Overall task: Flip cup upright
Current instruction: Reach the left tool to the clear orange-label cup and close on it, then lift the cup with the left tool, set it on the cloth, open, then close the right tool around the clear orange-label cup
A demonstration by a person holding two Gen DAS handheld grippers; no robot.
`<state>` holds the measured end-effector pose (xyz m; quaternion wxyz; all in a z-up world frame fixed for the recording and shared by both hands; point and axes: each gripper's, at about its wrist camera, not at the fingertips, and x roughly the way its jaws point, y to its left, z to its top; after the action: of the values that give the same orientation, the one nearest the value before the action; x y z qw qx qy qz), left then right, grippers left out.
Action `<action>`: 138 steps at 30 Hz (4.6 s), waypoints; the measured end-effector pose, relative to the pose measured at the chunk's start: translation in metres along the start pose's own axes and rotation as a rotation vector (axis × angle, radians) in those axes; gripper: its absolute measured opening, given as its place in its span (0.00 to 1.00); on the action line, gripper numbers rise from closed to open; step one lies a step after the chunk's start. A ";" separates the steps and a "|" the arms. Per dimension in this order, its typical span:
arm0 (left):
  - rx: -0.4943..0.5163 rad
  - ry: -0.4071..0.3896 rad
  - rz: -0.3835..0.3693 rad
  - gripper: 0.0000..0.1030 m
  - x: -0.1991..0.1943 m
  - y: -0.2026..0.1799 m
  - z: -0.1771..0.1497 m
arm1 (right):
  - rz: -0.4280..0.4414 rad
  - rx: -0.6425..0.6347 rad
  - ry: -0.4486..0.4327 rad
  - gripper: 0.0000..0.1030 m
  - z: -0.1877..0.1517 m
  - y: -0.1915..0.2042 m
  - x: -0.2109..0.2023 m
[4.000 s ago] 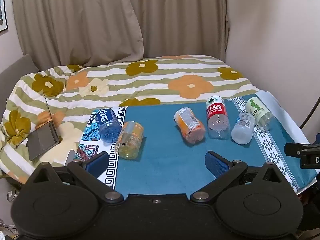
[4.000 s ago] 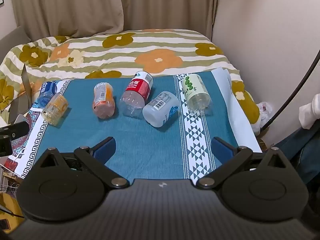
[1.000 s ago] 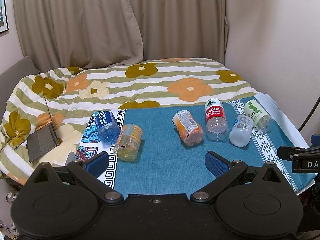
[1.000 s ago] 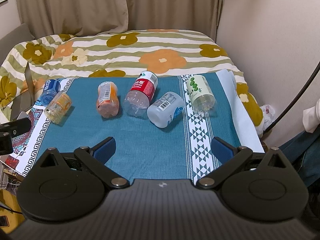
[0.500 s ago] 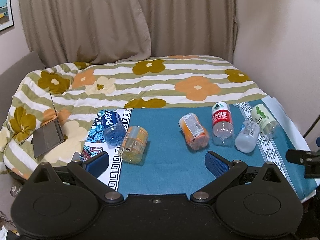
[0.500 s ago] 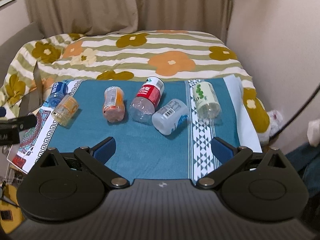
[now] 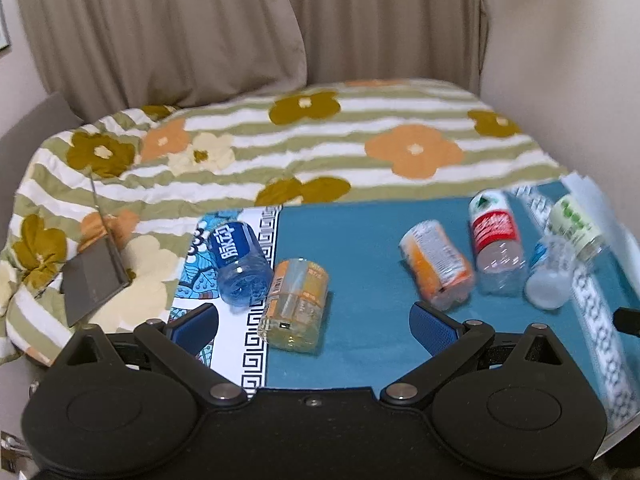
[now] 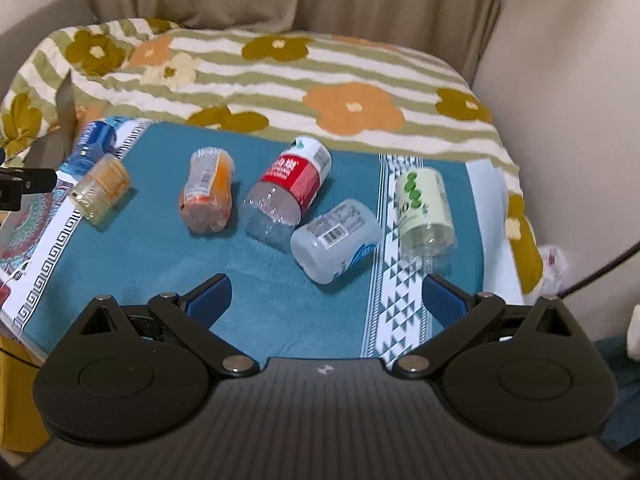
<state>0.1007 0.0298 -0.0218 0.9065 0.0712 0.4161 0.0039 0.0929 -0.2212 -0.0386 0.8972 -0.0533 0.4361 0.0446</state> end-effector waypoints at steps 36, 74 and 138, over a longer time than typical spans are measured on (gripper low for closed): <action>0.114 0.300 -0.232 0.62 0.140 0.045 0.012 | -0.074 0.282 0.180 1.00 0.019 0.068 0.078; -0.063 0.286 -0.202 0.62 0.070 -0.131 -0.048 | 0.048 0.174 0.147 1.00 -0.069 -0.064 0.030; -0.184 0.266 -0.124 1.00 0.011 0.037 -0.093 | 0.350 0.362 0.523 0.76 0.042 0.031 0.159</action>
<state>0.0397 0.0788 -0.0856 0.8446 -0.0390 0.5339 -0.0049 0.2193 -0.1791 -0.1394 0.7290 0.1724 0.6542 0.1044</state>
